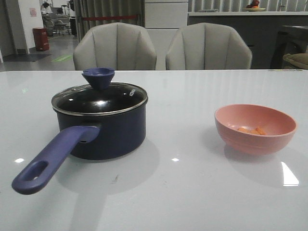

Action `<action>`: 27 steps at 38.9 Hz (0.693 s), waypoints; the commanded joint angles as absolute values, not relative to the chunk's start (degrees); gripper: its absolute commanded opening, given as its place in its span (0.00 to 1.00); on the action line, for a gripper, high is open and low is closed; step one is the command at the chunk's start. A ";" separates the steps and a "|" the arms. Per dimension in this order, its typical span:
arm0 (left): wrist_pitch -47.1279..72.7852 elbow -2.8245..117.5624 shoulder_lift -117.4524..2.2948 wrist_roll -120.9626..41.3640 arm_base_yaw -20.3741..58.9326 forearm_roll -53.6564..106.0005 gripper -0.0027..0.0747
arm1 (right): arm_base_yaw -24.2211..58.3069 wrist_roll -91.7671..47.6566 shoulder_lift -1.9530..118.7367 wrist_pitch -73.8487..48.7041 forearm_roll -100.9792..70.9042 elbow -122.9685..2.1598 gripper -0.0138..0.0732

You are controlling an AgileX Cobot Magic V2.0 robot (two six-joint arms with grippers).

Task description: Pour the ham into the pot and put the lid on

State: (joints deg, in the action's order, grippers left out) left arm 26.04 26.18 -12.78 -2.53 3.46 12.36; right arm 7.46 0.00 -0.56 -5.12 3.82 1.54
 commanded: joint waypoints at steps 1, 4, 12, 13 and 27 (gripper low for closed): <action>22.36 28.01 -14.24 -2.37 3.36 10.87 0.18 | 7.15 -0.31 -1.70 -0.74 4.50 1.22 0.33; 22.97 28.01 -15.56 -2.37 3.36 8.46 0.22 | 7.15 -0.31 -1.70 -0.74 4.50 1.22 0.33; 25.67 29.10 -21.10 -2.37 5.71 5.31 0.66 | 7.15 -0.31 -1.70 -0.74 4.50 1.22 0.33; 25.67 29.23 -21.99 -2.37 5.95 5.31 0.74 | 7.15 -0.31 -1.70 -0.74 4.50 1.22 0.33; 33.42 41.24 -35.98 -2.37 5.99 6.34 0.90 | 7.15 -0.31 -1.70 -0.74 4.50 1.22 0.33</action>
